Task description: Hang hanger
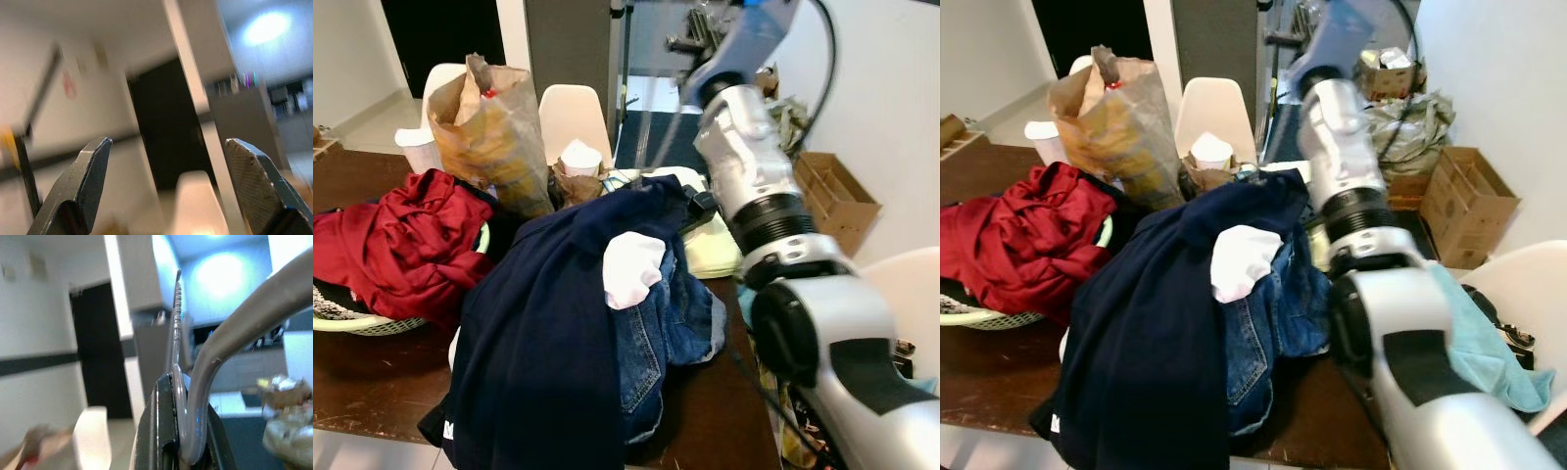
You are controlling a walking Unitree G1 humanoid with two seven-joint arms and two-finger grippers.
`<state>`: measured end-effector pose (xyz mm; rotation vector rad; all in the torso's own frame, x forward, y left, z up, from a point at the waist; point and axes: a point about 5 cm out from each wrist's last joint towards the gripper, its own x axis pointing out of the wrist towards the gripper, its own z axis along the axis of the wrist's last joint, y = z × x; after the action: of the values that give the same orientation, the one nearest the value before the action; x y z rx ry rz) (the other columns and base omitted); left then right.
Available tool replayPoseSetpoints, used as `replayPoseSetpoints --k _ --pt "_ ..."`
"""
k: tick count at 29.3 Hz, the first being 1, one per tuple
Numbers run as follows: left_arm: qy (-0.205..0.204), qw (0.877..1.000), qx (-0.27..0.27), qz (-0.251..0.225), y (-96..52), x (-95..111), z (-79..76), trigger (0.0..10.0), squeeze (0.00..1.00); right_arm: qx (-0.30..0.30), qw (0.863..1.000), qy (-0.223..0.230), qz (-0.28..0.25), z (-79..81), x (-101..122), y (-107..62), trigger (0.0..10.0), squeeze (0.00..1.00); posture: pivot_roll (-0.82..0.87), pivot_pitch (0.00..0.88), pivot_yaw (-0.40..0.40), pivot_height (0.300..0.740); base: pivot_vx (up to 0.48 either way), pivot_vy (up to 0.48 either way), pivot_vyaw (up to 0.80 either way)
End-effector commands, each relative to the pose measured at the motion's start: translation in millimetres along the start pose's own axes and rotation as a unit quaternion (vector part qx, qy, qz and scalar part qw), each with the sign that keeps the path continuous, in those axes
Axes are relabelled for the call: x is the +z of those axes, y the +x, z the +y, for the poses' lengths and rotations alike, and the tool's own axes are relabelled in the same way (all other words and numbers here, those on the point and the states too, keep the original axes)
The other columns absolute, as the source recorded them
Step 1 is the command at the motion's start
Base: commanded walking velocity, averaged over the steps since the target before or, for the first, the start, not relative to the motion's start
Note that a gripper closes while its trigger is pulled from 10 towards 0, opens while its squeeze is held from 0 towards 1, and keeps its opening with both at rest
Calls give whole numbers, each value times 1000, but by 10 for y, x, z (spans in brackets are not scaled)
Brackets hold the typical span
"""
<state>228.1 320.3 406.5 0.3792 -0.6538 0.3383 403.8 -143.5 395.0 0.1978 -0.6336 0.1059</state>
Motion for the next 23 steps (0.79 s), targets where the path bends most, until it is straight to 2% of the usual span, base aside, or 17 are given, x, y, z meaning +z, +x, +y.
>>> replayPoseSetpoints --k 1,2,3,6,8,11,12,14,15,16,17,18,19,20,21,22,23 --pt "0 1000 2 4 -7 -40 -80 10000 0 23 999 18 -37 60 188 55 3412 0 60 0 -21 736 0 0 0" --pt "-3 1000 -10 12 -23 -113 -186 10000 0 63 996 51 -35 125 192 47 10000 0 54 0 -16 736 0 0 0" --pt "-10 1000 -19 17 -28 -173 -287 10000 0 106 990 85 -28 228 159 24 10000 0 49 0 -12 736 0 0 0" --pt "-15 999 -25 20 -33 -211 -354 10000 0 135 985 108 -24 300 137 5 10000 0 49 0 -12 736 0 0 0" --pt "-27 999 -38 20 -37 -252 -445 10000 0 208 965 160 -8 481 68 -78 10000 0 49 0 -10 736 0 0 0" --pt "-32 998 -41 19 -36 -257 -461 10000 0 238 954 181 -2 549 50 -120 10000 0 49 0 -10 736 0 0 0" --pt "-45 998 -44 16 -32 -259 -472 10000 0 284 939 194 -2 623 51 -185 10000 0 53 0 -9 736 0 0 0" --pt "-45 998 -44 16 -32 -259 -472 10000 0 284 939 194 -2 623 51 -185 10000 0 53 0 -9 736 0 0 0" --pt "-62 997 -49 12 -24 -245 -476 10000 0 336 918 212 -2 679 68 -263 10000 0 54 0 -10 736 0 0 0" --pt "-62 997 -49 12 -24 -245 -476 10000 0 336 918 212 -2 679 68 -263 10000 0 54 0 -10 736 0 0 0" --pt "-85 994 -63 2 -17 -205 -478 10000 0 391 896 212 -6 723 95 -356 10000 0 55 0 -12 736 0 0 0" --pt "-85 994 -63 2 -17 -205 -478 10000 0 391 896 212 -6 723 95 -356 10000 0 55 0 -12 736 0 0 0" --pt "-106 991 -79 -8 -23 -162 -492 10000 0 436 875 210 -6 763 118 -438 10000 0 53 0 -13 736 0 0 0" --pt "-106 991 -79 -8 -23 -162 -492 10000 0 436 875 210 -6 763 118 -438 10000 0 53 0 -13 736 0 0 0" --pt "-117 988 -98 -15 -33 -128 -516 10000 0 469 859 206 -6 804 137 -506 10000 0 52 0 -14 736 0 0 0" --pt "-117 988 -98 -15 -33 -128 -516 10000 0 469 859 206 -6 804 137 -506 10000 0 52 0 -14 736 0 0 0" --pt "-125 985 -115 -18 -44 -108 -548 10000 0 495 846 200 -5 853 151 -569 10000 0 51 0 -13 736 0 0 0"
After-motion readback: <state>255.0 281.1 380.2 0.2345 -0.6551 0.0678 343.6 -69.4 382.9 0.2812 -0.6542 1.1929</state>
